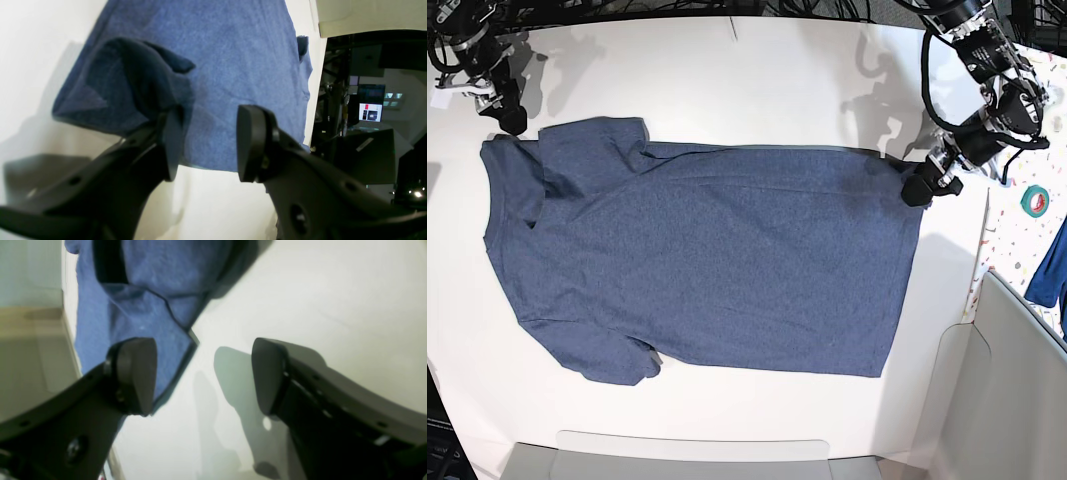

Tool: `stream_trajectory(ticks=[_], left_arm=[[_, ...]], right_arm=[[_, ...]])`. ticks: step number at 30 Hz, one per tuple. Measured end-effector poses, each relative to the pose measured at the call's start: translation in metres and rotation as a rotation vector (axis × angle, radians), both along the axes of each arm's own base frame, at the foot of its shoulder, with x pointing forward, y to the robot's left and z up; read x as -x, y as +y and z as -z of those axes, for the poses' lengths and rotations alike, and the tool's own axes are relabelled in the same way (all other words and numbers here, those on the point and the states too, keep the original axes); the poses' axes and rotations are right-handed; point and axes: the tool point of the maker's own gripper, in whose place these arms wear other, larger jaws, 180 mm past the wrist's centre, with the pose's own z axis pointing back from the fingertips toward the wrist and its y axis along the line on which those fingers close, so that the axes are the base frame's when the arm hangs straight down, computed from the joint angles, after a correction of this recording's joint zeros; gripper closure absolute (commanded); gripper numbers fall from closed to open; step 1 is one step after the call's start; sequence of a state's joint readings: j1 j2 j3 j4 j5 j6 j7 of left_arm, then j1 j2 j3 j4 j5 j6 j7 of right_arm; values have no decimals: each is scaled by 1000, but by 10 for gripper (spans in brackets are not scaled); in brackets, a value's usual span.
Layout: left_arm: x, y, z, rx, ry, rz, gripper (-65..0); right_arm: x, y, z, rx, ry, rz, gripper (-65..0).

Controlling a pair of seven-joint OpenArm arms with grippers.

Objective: Layout the t-shirt on the table in an organized manner, then fold the t-shirt properly
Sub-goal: 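Open the right gripper and raise it off the sleeve, then lower the right gripper onto the sleeve edge and grasp it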

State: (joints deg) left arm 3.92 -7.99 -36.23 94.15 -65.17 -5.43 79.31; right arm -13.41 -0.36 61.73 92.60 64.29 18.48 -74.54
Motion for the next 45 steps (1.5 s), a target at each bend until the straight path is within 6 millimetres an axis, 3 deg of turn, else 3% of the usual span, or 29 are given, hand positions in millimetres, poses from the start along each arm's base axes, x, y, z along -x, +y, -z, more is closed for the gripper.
stream_trajectory(ticks=[5, 15, 23, 41, 43, 45], left_arm=[[0, 0, 0, -1, 0, 1, -265], [0, 0, 0, -2, 1, 1, -265], [1, -3, 1, 13, 1, -3, -265], [1, -4, 1, 14, 1, -4, -265], [1, -4, 2, 14, 1, -4, -265], [0, -4, 1, 14, 1, -3, -265]], right_arm=[[-22, 10, 3, -52, -41, -14, -441], [-36, 24, 11, -23, -23, -60, -441], [-51, 49, 12, -35, -31, -146, -439], [-31, 57, 12, -83, -38, -156, -436], [-31, 57, 12, -82, -35, -157, -401], [-30, 56, 15, -72, -19, -161, -325]])
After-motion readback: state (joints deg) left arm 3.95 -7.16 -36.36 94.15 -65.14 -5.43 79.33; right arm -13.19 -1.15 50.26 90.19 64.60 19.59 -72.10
